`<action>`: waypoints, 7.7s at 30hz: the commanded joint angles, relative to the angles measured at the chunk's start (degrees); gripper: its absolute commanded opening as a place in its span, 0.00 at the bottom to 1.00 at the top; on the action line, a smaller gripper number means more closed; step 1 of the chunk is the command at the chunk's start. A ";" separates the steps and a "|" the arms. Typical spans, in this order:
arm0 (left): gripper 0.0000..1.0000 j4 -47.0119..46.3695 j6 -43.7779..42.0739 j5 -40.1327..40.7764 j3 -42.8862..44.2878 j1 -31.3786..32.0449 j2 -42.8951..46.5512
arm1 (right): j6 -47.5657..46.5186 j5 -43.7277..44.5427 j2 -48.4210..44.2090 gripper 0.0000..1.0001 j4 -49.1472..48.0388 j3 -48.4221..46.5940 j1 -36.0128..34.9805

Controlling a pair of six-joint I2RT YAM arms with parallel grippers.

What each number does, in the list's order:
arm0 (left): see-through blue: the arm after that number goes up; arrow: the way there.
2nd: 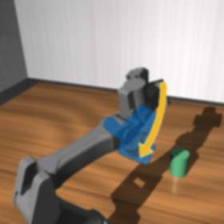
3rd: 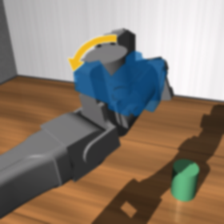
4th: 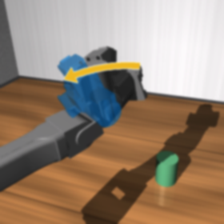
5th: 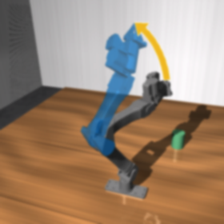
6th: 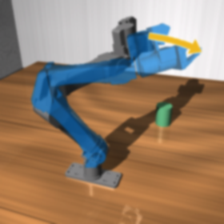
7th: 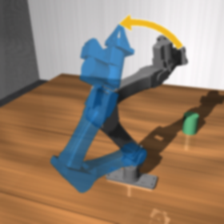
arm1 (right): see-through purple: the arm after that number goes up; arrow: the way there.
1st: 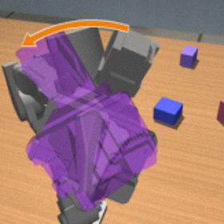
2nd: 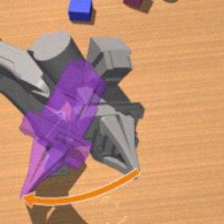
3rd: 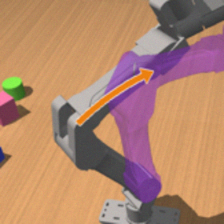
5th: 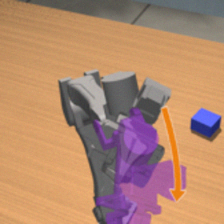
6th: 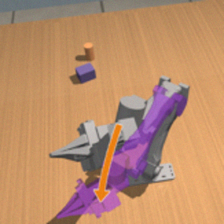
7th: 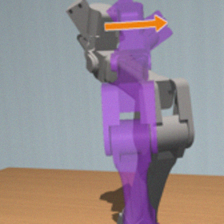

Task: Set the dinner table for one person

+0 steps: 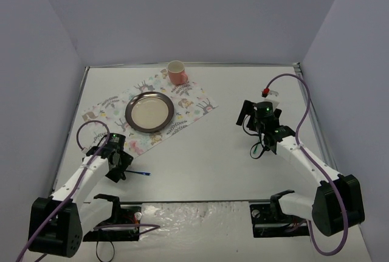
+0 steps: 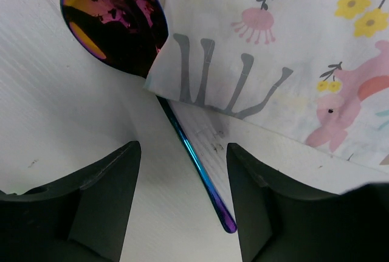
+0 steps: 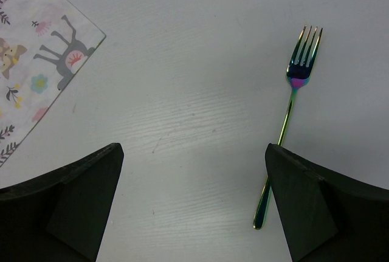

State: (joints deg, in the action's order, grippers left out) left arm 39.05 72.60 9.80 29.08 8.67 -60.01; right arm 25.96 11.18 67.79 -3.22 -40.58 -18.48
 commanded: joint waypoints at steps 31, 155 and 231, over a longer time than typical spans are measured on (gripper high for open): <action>0.00 2.58 2.67 -6.22 -0.54 0.47 -4.30 | -1.77 2.53 -2.05 1.00 -3.53 -1.08 -1.72; 0.47 2.73 -19.78 -8.91 95.91 20.06 -60.67 | 1.33 2.19 -7.42 1.00 10.49 -5.35 2.80; 0.97 27.83 -38.03 11.97 47.03 6.19 12.60 | -11.91 -7.23 35.84 0.00 5.43 -49.97 -30.29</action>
State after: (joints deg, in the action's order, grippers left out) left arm 59.97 33.43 20.11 70.88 15.37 -47.00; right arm 17.42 9.33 96.65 2.57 -81.41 -45.21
